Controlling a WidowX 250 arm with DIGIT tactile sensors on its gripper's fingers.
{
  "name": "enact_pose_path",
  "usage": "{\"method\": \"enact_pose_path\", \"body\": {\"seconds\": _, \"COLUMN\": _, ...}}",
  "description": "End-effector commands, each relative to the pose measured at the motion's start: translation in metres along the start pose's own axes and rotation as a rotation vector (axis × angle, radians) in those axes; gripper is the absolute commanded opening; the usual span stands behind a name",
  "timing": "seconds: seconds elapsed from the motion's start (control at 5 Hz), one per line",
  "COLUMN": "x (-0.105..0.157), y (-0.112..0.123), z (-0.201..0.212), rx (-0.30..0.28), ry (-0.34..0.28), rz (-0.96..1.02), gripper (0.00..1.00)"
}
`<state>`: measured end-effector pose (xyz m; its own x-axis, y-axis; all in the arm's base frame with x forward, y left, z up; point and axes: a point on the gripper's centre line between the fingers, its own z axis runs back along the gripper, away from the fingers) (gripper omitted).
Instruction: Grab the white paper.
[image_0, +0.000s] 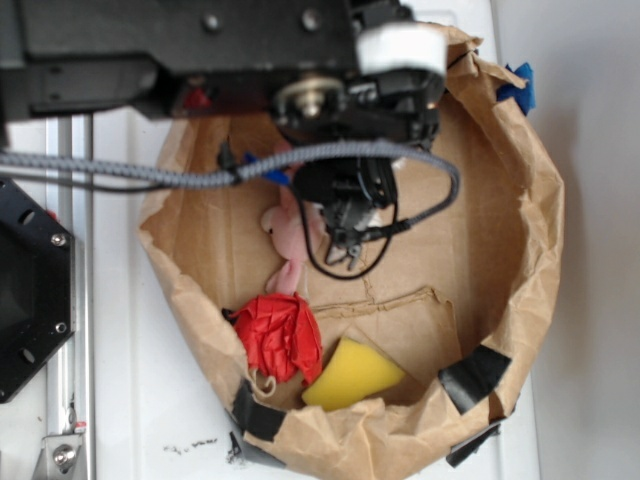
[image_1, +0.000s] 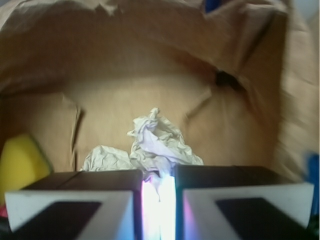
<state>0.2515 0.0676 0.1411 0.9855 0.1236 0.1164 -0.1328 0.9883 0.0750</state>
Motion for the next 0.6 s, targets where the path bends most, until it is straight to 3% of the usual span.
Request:
{"method": "enact_pose_path", "body": {"seconds": 0.0, "x": 0.0086, "y": 0.0070, "z": 0.0450, "rx": 0.015, "ry": 0.030, "rz": -0.005, "gripper": 0.00}}
{"method": "enact_pose_path", "body": {"seconds": 0.4, "x": 0.0043, "y": 0.0022, "z": 0.0434, "rx": 0.008, "ry": -0.019, "rz": 0.005, "gripper": 0.00}}
